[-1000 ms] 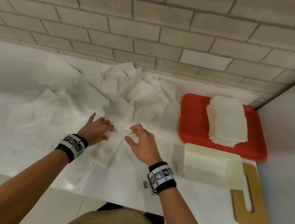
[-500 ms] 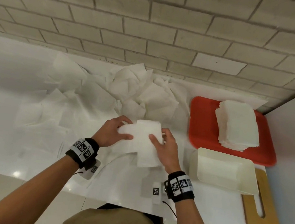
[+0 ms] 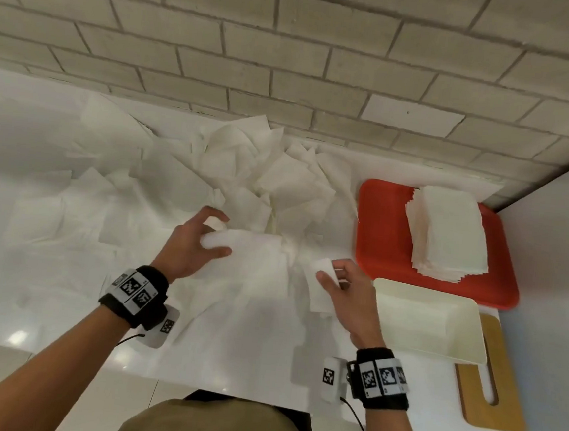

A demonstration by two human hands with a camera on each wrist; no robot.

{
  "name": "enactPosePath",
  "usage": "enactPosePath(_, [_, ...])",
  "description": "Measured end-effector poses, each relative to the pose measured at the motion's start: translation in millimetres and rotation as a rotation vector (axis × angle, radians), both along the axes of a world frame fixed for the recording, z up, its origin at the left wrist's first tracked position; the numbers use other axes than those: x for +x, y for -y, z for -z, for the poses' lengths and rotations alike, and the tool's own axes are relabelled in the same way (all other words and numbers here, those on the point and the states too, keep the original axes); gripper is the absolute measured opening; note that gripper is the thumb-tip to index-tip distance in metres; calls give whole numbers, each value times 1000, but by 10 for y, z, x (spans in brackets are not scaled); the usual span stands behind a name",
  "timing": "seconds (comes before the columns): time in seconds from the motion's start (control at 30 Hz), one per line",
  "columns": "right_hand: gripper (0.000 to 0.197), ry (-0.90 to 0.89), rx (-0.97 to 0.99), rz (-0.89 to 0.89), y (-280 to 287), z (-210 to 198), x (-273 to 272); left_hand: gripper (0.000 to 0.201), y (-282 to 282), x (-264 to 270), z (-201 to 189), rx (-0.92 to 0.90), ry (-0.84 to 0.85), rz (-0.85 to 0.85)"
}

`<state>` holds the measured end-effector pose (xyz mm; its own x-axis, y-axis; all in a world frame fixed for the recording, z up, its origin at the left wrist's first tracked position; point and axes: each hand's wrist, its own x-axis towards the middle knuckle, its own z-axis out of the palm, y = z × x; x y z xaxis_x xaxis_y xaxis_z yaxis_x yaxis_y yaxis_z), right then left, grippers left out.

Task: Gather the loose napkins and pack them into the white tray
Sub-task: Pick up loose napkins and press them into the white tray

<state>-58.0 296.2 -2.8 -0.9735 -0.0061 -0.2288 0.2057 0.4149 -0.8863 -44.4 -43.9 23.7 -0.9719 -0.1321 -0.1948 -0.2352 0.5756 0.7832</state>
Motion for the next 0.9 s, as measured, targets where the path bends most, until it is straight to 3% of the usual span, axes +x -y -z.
enactPosePath(0.1, [24, -52, -266, -78, 12, -405, 46, 50, -67, 37, -294, 172, -103, -5])
enactPosePath(0.23, [18, -105, -359, -144, 159, -643, 73, 12, -196, 2, -497, 174, -173, 103])
enactPosePath(0.33, [15, -155, -413, -143, 346, -770, 88, 25, -328, -3, -586, 145, -137, 211])
enactPosePath(0.47, [13, -208, -424, -122, 533, -837, 107, 39, -485, 53, -714, 372, -61, 231])
enactPosePath(0.57, [13, -203, -429, -75, 594, -788, 127, 18, -604, 66, -717, 293, -207, 166])
enactPosePath(0.63, [12, -197, -415, -64, 597, -751, 154, 15, -623, 36, -699, 270, -261, 125])
enactPosePath(0.9, [9, -290, -290, -67, 625, -700, 202, 23, -609, -23, -729, 325, -167, 201])
